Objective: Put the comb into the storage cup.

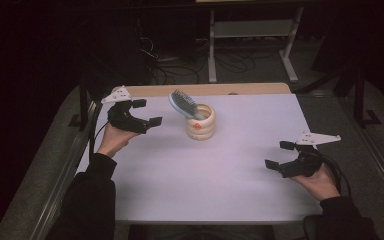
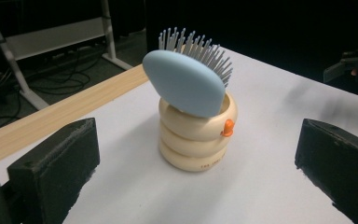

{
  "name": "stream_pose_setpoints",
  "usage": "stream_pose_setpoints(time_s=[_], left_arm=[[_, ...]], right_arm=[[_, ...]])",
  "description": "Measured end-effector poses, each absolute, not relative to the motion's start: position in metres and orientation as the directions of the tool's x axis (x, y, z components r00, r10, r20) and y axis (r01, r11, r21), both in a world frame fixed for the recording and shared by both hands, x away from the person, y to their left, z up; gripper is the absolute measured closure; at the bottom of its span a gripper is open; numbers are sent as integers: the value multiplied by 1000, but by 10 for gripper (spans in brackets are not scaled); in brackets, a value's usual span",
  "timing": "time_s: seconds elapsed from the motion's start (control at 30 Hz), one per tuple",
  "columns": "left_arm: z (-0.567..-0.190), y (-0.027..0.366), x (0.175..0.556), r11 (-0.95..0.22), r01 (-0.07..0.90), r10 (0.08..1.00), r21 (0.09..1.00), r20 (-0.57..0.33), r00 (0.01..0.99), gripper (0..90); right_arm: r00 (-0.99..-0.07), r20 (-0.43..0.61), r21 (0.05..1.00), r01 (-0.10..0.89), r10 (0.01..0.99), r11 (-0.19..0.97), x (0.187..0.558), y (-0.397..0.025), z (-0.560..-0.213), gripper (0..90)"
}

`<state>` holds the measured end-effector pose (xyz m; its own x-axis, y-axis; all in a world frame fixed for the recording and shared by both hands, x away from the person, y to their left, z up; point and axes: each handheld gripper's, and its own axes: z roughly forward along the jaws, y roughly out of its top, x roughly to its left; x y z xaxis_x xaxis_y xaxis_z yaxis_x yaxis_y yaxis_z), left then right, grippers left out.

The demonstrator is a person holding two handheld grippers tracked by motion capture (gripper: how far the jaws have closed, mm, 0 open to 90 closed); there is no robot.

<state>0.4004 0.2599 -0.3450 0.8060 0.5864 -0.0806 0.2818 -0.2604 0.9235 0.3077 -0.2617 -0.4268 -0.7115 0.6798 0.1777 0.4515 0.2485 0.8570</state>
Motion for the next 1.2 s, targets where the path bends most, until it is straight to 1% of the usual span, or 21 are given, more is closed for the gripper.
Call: stream_pose_setpoints(time_s=[0.2,0.63,1.2], left_arm=[[-347,270,394,-245,280,593,928,-85,801,0],[-353,286,375,-246,261,612,934,-59,788,0],[-371,316,353,-209,281,646,937,-83,759,0]], right_arm=[[-710,178,856,453,681,249,308,-262,-427,0],[-713,175,856,451,679,253,307,-261,-427,0],[-711,171,855,452,682,256,307,-261,-427,0]])
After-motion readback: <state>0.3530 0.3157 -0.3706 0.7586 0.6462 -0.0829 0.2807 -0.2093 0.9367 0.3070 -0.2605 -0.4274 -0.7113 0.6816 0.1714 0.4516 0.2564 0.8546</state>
